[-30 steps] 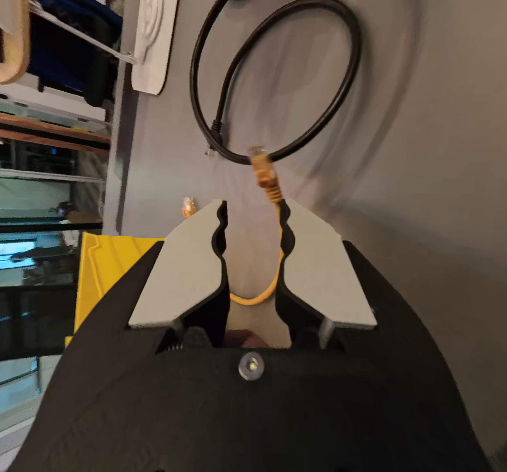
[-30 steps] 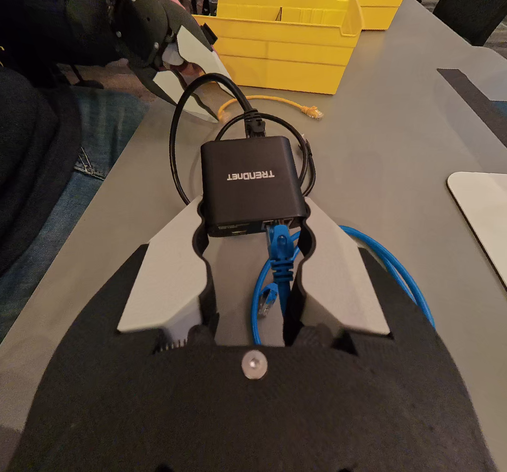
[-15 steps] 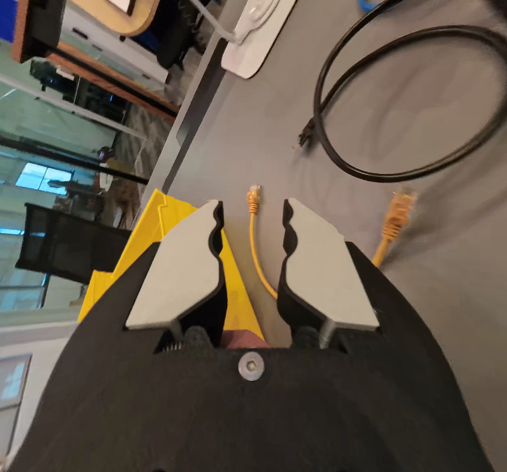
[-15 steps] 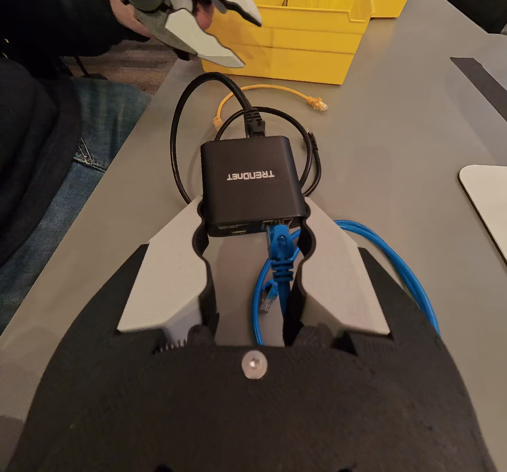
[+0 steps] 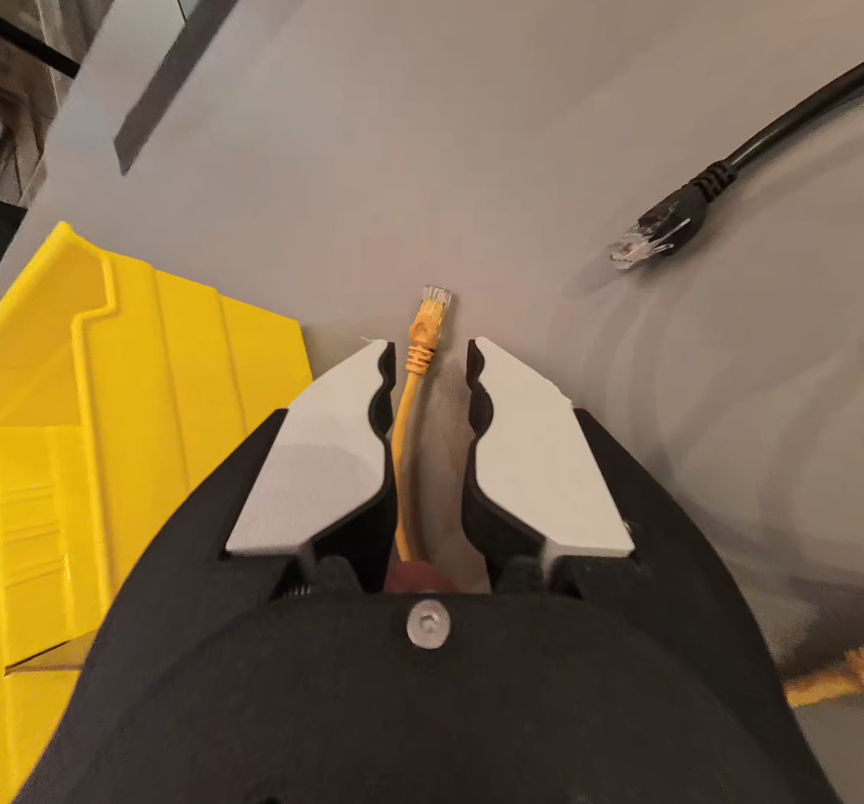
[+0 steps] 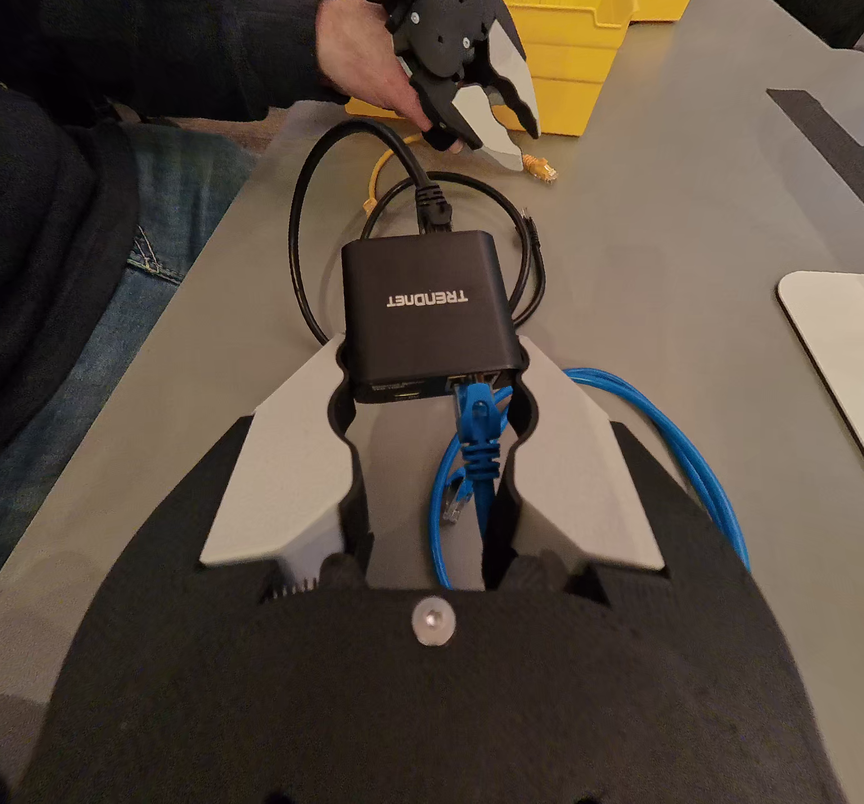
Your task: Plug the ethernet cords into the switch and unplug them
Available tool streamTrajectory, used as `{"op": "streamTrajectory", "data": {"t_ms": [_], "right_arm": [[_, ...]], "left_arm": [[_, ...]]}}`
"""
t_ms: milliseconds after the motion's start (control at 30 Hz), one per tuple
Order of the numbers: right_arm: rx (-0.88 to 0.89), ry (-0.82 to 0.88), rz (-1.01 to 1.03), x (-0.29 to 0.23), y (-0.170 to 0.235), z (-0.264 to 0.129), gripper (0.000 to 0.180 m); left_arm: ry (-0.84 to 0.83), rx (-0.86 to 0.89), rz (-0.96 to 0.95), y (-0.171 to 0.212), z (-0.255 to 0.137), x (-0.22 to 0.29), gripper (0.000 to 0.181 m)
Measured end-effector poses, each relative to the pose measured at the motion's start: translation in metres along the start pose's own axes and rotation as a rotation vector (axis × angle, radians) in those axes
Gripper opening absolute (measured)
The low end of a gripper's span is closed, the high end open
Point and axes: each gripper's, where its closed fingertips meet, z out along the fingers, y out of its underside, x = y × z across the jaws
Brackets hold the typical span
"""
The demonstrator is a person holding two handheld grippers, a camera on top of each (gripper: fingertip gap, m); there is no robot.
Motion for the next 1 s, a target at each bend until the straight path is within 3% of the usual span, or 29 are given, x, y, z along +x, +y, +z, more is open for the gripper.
{"op": "streamTrajectory", "data": {"t_ms": [200, 500, 700, 833, 1000], "right_arm": [[-0.035, -0.007, 0.008, 0.000, 0.008, 0.003, 0.065], [-0.053, -0.035, 0.024, -0.005, 0.011, 0.004, 0.065], [-0.267, -0.047, 0.026, -0.012, 0.045, 0.011, 0.065], [-0.388, -0.056, 0.014, -0.018, 0.062, 0.017, 0.065], [-0.477, -0.074, 0.026, -0.027, 0.069, 0.015, 0.076]], "left_arm": [[0.028, -0.061, -0.093, 0.012, 0.015, -0.001, 0.018], [0.098, -0.009, -0.145, 0.009, 0.017, 0.000, 0.019], [0.220, 0.016, -0.079, 0.005, 0.003, 0.022, 0.018], [0.183, 0.023, -0.025, 0.008, 0.003, 0.018, 0.033], [0.166, 0.002, -0.076, 0.009, 0.010, 0.011, 0.015]]}}
